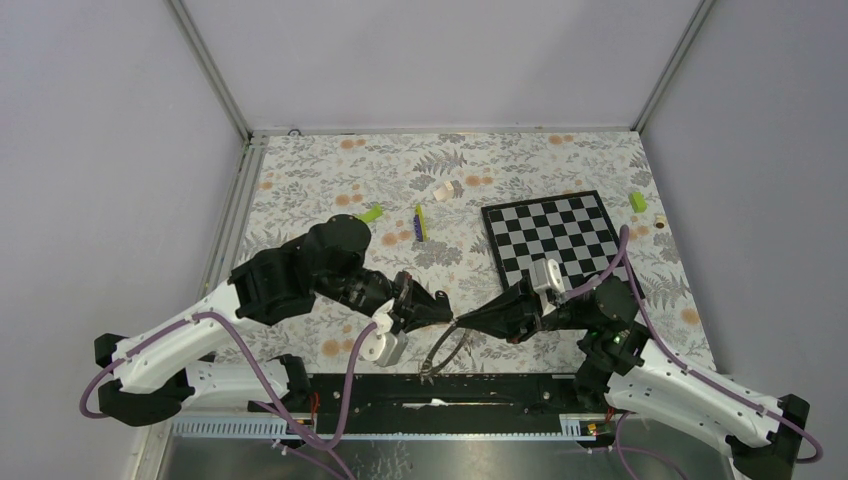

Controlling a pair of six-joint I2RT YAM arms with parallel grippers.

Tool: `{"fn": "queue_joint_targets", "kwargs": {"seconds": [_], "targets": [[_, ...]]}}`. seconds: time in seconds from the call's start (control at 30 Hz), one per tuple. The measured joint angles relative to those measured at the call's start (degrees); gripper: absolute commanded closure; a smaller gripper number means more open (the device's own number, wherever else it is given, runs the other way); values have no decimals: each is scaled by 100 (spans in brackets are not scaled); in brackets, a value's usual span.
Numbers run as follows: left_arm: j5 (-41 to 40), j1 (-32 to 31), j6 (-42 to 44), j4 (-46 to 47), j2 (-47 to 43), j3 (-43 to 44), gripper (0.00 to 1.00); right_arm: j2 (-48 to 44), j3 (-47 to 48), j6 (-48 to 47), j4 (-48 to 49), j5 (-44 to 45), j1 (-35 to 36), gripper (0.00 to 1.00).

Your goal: Remove the keys from the keyring

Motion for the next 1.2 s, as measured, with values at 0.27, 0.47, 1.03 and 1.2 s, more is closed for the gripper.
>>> {"fn": "queue_joint_targets", "kwargs": {"seconds": [0.27,0.47,1.03,1.2], "targets": [[0,-7,0,37,0,0,100,-205,-11,-72,-98,26,0,100],[0,-7,0,39,2,0,100,-367,-11,-195,-243,74,0,100],[2,-11,-15,13,9,0,100,-254,-11,-254,-229,120,0,79],[7,-11,-15,7,72,0,100,-76,-11,-223,-225,105,0,79]]}}
